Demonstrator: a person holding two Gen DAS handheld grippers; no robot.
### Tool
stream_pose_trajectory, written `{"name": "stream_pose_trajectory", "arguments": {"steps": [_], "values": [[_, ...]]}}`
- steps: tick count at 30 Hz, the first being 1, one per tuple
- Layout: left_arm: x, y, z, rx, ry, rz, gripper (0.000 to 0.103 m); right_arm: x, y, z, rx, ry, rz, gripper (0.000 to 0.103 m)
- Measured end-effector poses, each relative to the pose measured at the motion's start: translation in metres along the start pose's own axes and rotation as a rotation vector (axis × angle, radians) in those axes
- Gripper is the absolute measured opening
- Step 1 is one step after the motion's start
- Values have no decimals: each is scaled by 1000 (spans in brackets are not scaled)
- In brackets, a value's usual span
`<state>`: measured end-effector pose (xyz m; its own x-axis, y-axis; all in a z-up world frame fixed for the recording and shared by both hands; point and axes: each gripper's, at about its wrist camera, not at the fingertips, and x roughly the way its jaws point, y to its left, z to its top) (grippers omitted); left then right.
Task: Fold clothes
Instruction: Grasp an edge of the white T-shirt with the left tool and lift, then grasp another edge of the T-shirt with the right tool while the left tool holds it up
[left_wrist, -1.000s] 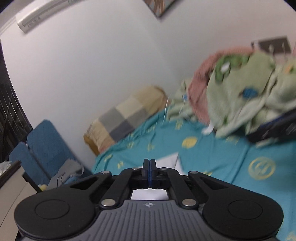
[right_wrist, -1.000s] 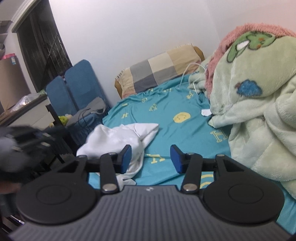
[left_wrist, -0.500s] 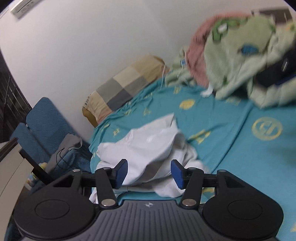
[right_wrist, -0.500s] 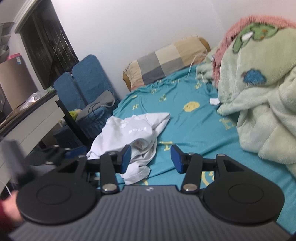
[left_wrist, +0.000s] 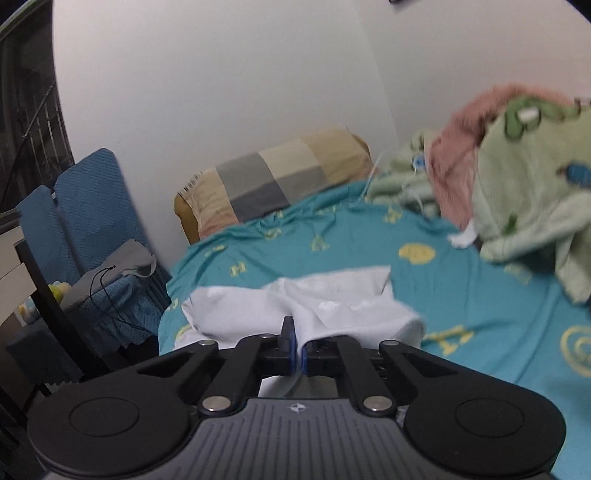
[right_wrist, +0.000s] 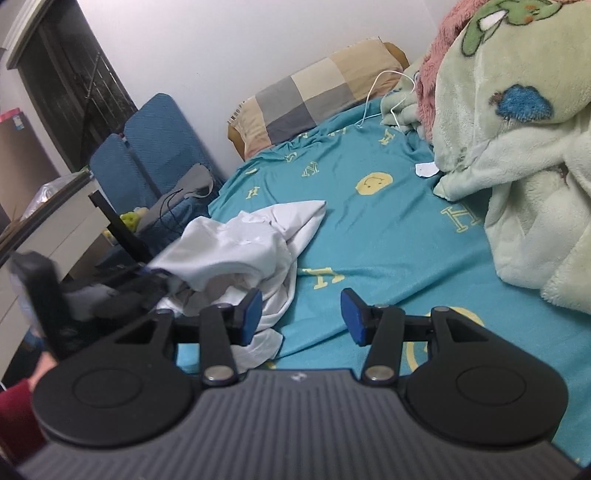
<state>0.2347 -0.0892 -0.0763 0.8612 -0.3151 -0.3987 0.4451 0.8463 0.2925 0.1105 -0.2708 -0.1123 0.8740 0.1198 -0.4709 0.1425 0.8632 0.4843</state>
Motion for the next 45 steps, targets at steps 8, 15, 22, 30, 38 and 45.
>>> {"name": "stream_pose_trajectory", "arguments": {"steps": [8,15,22,30,38,45], "values": [[-143,-20,75,-99,-167,-129,3,-29,11,1,-15,-89,74,51],[-246,-22,116,-198,-242,-173,3,-67,23,2,-27,-125,169,51],[-221,17,62,-470,-168,-105,3,-77,34,-9,-39,-39,262,50],[-159,54,-7,-643,-45,-25,4,-21,73,-60,-130,250,289,50],[-113,80,-22,-632,65,37,4,25,99,-88,-264,290,106,37],[-93,76,-30,-588,162,65,4,11,77,-64,-187,216,27,7]]}}
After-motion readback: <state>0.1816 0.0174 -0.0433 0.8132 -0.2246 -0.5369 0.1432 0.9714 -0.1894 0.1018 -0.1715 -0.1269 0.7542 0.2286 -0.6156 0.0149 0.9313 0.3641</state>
